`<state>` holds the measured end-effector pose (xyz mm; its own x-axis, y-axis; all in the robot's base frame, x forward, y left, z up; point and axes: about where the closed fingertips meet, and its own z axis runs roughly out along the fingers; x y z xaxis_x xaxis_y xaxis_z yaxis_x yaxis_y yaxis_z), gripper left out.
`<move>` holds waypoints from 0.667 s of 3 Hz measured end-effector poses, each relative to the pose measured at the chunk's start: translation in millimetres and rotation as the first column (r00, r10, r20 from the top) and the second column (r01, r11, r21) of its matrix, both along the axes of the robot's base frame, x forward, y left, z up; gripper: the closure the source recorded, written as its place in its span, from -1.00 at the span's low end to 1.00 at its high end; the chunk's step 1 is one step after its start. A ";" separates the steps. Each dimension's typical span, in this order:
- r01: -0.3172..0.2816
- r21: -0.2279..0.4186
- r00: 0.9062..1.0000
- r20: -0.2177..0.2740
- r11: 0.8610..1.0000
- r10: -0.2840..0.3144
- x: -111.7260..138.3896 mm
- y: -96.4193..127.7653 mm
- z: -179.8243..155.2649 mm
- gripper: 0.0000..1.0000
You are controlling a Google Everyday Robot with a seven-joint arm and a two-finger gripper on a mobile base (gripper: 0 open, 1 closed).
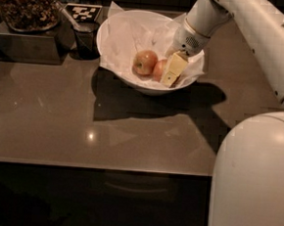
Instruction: Pick apple from white bowl
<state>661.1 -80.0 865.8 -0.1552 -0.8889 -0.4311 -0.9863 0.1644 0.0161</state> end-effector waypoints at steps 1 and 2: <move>-0.003 -0.005 1.000 -0.004 1.000 0.003 0.1 -1.3 -5.1 -0.70; -0.010 -0.018 1.000 -0.010 1.000 0.009 -0.8 -2.2 -13.7 -0.32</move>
Offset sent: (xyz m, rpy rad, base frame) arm -0.0101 -0.0092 -0.0193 -0.0439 0.0305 0.0227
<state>660.4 -82.1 852.2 -0.1508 -0.8979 -0.4136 -0.9876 0.1554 0.0227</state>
